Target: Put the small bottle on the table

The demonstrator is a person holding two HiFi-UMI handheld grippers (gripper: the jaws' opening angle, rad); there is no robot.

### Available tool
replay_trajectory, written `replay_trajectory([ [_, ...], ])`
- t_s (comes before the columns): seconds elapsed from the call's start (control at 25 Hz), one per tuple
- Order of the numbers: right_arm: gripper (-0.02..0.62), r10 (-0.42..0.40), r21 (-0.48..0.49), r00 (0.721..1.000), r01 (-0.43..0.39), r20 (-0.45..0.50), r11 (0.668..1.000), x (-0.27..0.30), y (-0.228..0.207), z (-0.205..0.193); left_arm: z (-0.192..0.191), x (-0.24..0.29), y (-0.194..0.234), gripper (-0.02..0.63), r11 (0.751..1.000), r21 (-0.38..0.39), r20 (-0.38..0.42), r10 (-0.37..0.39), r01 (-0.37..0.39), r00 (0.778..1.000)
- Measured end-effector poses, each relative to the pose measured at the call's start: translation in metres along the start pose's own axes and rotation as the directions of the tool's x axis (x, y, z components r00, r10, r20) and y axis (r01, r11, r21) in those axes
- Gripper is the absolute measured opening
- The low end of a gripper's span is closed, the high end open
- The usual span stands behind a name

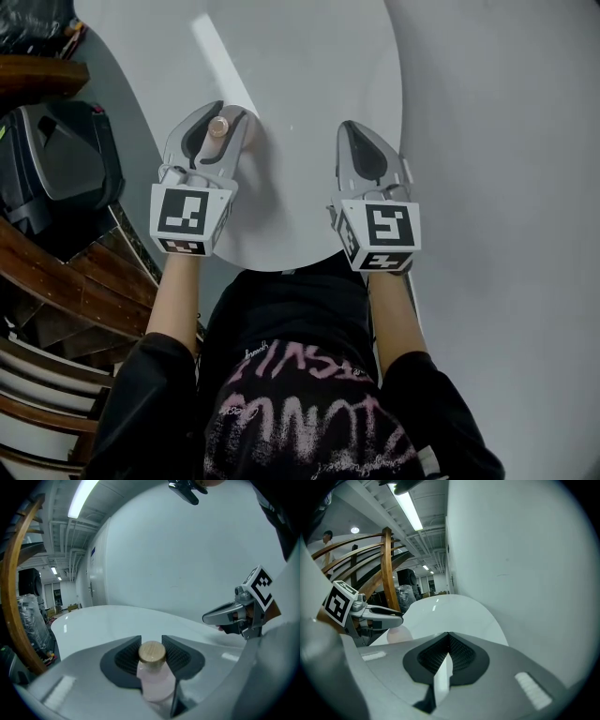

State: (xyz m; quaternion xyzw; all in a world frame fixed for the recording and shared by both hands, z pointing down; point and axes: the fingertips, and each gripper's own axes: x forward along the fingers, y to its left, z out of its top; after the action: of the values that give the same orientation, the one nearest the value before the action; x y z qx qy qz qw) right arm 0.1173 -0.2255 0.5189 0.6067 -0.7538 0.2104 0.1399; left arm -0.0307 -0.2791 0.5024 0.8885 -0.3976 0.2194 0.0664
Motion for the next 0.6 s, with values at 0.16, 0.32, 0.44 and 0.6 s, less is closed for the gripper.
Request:
replay_trajectory([
  [0.16,0.011,-0.004,-0.003,1.0,0.004,0.009,1.0,-0.004,0.002,0.006,0.005,-0.004,0.001,0.146,1.0,0.011,0.018,-0.006,0.005,1.0],
  [0.32,0.011,-0.012,-0.004,1.0,0.012,0.014,1.0,-0.009,0.002,0.011,0.015,-0.009,0.002,0.146,1.0,0.002,0.028,0.001,-0.001,1.0],
  [0.44,0.011,-0.018,-0.004,1.0,0.018,0.021,1.0,-0.01,0.002,0.016,0.021,-0.01,0.003,0.146,1.0,0.007,0.041,0.002,-0.003,0.999],
  [0.6,0.011,-0.026,-0.005,0.999,0.026,0.029,1.0,-0.012,0.002,0.022,0.031,-0.016,0.005,0.145,1.0,-0.006,0.052,0.01,-0.01,0.999],
])
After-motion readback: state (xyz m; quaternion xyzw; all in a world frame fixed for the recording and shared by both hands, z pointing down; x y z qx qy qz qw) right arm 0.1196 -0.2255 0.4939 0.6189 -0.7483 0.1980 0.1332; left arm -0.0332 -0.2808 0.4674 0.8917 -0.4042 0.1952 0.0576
